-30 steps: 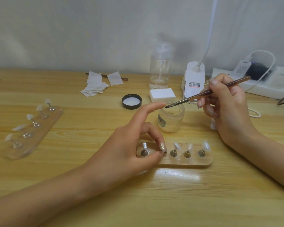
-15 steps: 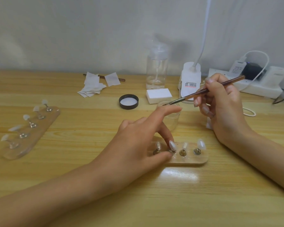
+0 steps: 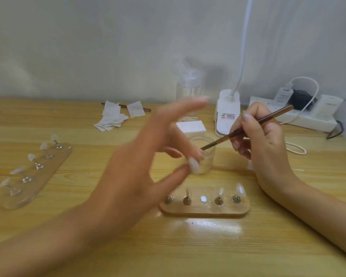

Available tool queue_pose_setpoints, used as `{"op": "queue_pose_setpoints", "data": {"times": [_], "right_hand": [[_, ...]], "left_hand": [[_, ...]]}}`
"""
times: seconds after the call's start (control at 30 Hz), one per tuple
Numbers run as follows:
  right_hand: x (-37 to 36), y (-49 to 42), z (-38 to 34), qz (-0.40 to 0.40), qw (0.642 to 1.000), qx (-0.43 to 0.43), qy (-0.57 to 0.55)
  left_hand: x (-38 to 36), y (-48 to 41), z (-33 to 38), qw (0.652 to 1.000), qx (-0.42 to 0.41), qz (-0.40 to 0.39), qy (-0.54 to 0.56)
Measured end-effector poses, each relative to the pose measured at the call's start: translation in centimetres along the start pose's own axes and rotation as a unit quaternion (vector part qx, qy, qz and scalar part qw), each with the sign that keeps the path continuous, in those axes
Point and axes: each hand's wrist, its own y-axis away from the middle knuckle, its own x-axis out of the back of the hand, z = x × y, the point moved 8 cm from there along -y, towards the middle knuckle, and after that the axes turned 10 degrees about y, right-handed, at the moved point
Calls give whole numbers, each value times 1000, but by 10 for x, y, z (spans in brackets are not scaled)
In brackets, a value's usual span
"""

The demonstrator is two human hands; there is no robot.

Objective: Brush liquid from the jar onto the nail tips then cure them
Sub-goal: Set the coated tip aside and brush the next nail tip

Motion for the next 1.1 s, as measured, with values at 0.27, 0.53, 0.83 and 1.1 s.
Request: {"op": "queue_pose_setpoints", "data": {"times": [0.27, 0.53, 0.83, 1.1], "right_hand": [[-14, 3, -10, -68, 996, 51, 25], [-12, -1, 1, -59, 998, -25, -13], [3, -6, 22, -1, 994, -101, -52], [8, -8, 30, 12, 988, -130, -88]], "left_hand": [[48, -26, -44, 982, 106, 109, 115], [27, -33, -92, 962, 172, 120, 177], [19, -21, -103, 971, 167, 96, 139], [10, -20, -95, 977, 156, 74, 128]]}}
